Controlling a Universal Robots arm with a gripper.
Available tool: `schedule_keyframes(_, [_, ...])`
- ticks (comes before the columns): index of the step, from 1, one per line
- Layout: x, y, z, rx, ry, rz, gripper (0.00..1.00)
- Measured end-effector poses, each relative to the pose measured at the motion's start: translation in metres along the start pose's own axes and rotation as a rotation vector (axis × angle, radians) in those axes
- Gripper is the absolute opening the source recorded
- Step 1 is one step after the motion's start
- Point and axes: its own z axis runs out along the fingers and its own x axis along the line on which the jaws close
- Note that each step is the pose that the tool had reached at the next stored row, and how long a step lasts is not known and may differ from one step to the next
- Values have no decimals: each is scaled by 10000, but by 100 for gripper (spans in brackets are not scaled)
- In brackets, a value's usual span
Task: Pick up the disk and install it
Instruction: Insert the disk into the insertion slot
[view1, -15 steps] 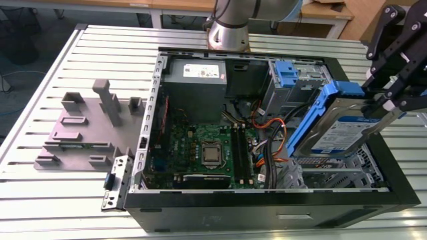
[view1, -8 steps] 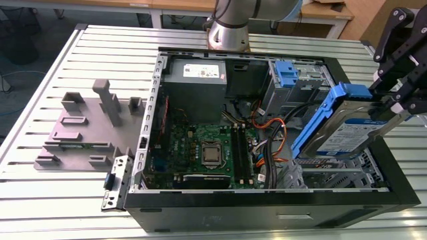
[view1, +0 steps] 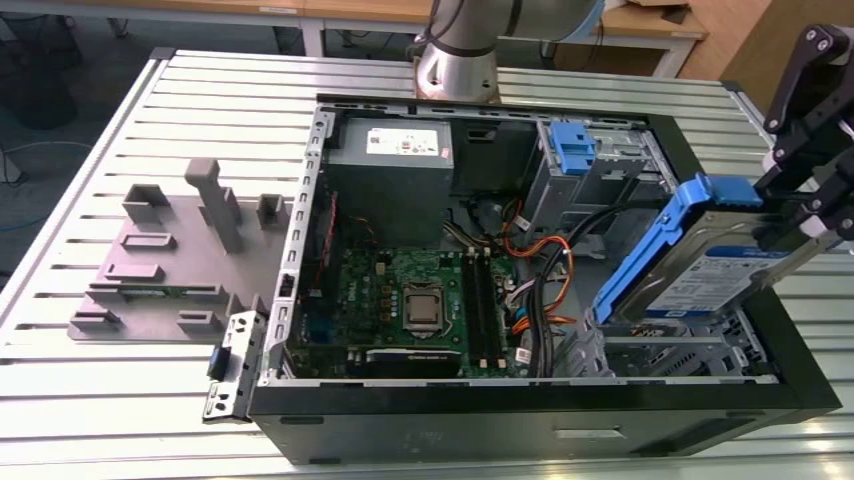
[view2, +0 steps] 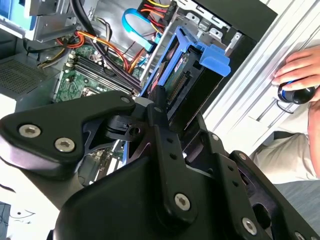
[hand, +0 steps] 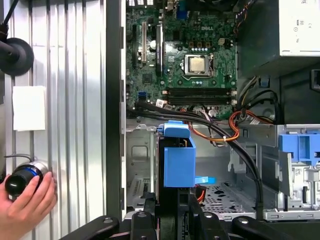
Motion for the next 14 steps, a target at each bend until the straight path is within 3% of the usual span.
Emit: schedule_keyframes(14, [22,-47,66,2,0,57,35])
